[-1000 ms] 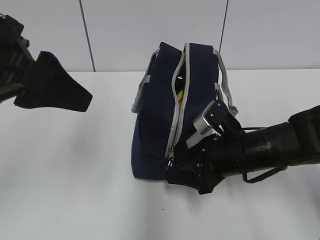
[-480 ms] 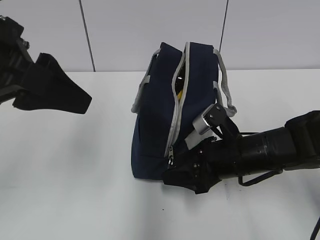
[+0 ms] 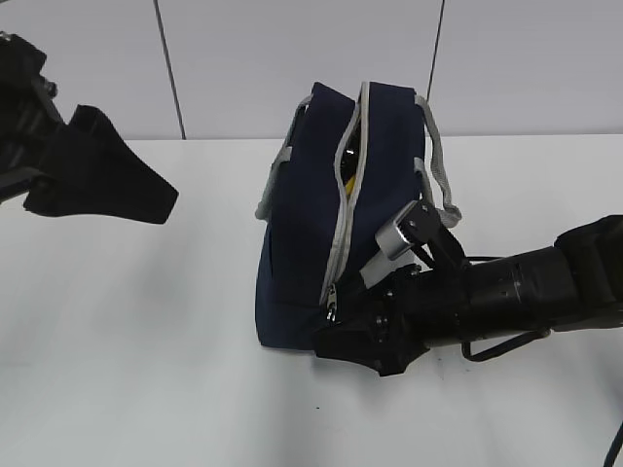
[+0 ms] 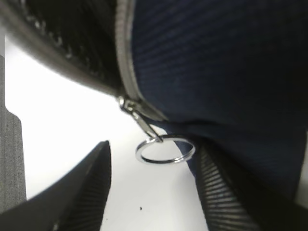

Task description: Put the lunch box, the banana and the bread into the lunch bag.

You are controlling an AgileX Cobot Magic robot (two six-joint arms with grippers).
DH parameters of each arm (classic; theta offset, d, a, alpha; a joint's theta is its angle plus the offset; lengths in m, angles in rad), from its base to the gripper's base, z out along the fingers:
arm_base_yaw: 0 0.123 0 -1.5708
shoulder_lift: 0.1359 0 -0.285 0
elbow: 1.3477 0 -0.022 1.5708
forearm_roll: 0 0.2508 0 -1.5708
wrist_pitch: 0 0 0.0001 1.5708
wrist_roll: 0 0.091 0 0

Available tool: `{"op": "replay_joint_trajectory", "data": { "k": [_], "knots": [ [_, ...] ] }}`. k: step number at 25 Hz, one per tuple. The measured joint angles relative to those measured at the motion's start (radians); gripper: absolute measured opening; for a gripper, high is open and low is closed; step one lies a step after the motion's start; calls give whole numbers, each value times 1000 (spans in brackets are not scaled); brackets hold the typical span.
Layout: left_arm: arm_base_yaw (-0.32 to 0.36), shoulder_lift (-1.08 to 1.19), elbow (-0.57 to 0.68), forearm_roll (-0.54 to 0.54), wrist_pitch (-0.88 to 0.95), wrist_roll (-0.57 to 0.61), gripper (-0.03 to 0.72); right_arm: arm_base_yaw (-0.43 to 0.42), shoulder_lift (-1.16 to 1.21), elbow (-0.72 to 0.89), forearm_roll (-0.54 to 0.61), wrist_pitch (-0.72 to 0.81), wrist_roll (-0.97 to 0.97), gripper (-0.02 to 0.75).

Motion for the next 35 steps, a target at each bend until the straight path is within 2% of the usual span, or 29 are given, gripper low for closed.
{"op": "replay_joint_trajectory", "data": {
  "k": [5,12,21,35],
  "knots": [
    [0,0,0,0,2,0,424,0,2,-26,0,0,-2,415],
    [0,0,0,0,12,0,424,0,2,-29,2,-8,-4,315],
    [0,0,0,0,17,0,424,0,2,-29,2,-8,0,274],
    [0,0,0,0,17,0,424,0,2,-29,-4,-99,21,267]
  ]
}}
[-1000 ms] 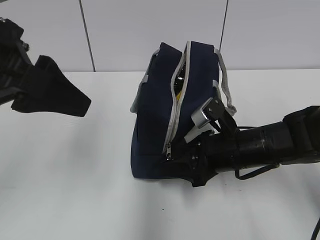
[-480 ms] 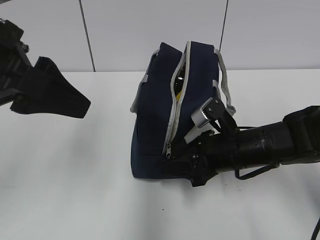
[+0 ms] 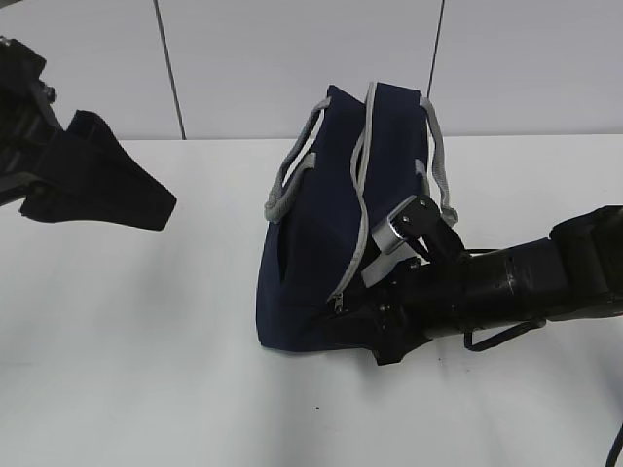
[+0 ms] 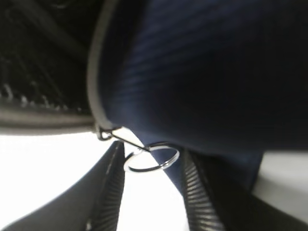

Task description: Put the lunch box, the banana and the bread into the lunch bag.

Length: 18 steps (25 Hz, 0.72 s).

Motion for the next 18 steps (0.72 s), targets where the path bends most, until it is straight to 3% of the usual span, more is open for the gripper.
{"op": "replay_joint_trajectory", "data": {
  "k": [9,18],
  "knots": [
    [0,0,0,0,1,0,424,0,0,0,-7,-39,-44,355],
    [0,0,0,0,1,0,424,0,0,0,-7,-21,-107,365]
  ]
}}
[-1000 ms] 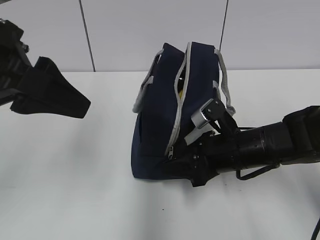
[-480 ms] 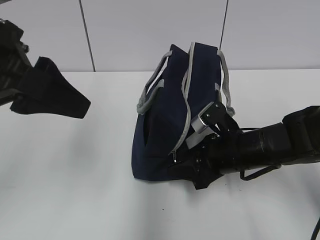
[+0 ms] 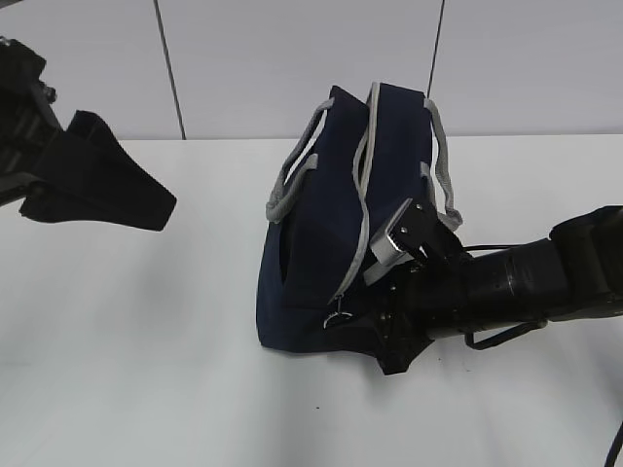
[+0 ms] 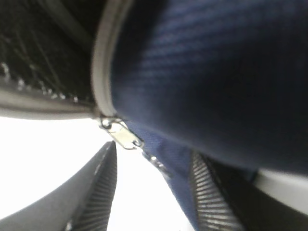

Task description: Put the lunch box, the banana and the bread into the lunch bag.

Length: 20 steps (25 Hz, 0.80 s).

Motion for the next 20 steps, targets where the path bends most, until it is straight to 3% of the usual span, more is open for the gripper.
{"op": "replay_joint_trajectory", "data": {
  "k": [5,14,20],
  "knots": [
    [0,0,0,0,1,0,424,0,0,0,-7,4,-7,302],
    [0,0,0,0,6,0,424,0,0,0,-104,37,50,8],
    [0,0,0,0,6,0,424,0,-62,0,-160,10,133,-16]
  ]
}}
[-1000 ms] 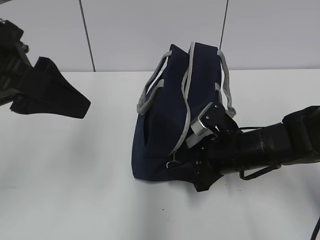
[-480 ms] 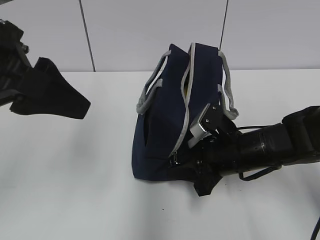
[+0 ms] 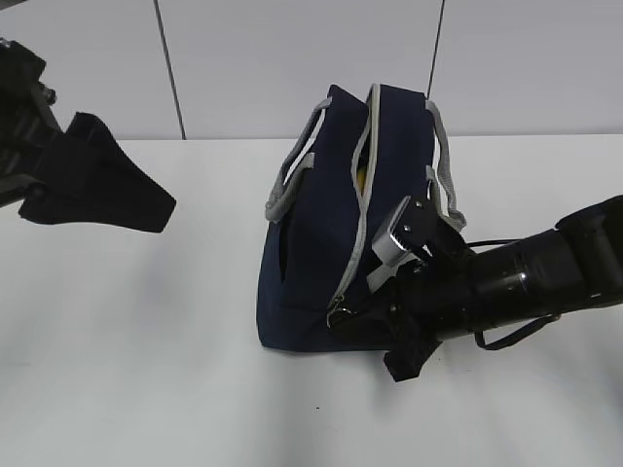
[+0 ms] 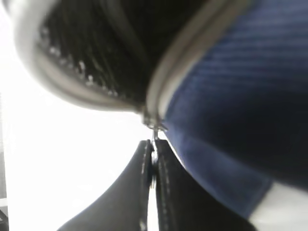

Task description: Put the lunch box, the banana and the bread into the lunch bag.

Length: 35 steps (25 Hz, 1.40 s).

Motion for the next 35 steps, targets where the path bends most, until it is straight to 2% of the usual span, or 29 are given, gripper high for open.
{"op": "replay_joint_trajectory", "data": {
  "k": [8,15,23,30,35],
  "knots": [
    [0,0,0,0,0,0,424,0,-118,0,-210,-52,254,-16],
    [0,0,0,0,0,0,424,0,-233,0,-324,-50,391,-16],
    [0,0,0,0,0,0,424,0,-371,0,-342,-47,421,-16],
    [0,0,0,0,-1,0,414,0,-382,-56,-359,-43,467,-16],
    [0,0,0,0,-3,11,408,0,-390,-108,-411,-30,518,-16]
  ]
}}
